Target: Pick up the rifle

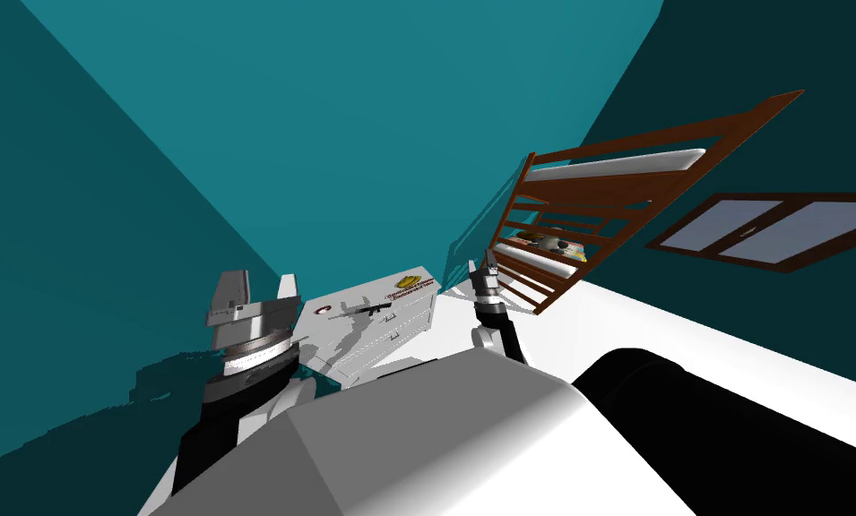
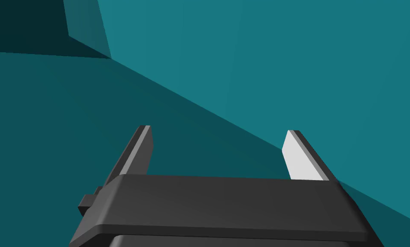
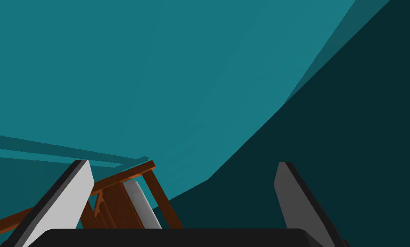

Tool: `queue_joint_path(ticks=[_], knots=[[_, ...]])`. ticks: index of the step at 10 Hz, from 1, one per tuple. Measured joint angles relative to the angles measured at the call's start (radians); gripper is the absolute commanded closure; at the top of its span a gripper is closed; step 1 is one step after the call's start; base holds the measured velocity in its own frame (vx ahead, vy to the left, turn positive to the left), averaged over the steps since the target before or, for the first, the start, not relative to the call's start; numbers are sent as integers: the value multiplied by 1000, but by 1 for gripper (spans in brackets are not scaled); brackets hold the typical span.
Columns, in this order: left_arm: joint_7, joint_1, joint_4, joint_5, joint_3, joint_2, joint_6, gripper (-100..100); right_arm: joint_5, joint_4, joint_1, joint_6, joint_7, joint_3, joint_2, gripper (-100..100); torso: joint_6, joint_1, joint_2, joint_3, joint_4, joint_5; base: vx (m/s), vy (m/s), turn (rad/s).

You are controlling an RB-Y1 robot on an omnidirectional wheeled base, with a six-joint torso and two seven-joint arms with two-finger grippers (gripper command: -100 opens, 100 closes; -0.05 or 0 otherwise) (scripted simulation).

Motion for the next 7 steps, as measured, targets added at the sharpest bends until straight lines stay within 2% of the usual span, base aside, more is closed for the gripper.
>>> queue_joint_path(ticks=[5, 7], knots=[[-17, -19, 87, -6, 22, 60, -19, -100, 0, 0, 0, 0, 0, 0, 0, 0, 0, -2, 0, 0, 0, 0, 4, -32, 17], [-27, -28, 140, -12, 31, 78, -33, -100, 0, 0, 0, 0, 0, 0, 0, 0, 0, -2, -1, 0, 0, 0, 9, -38, 26]])
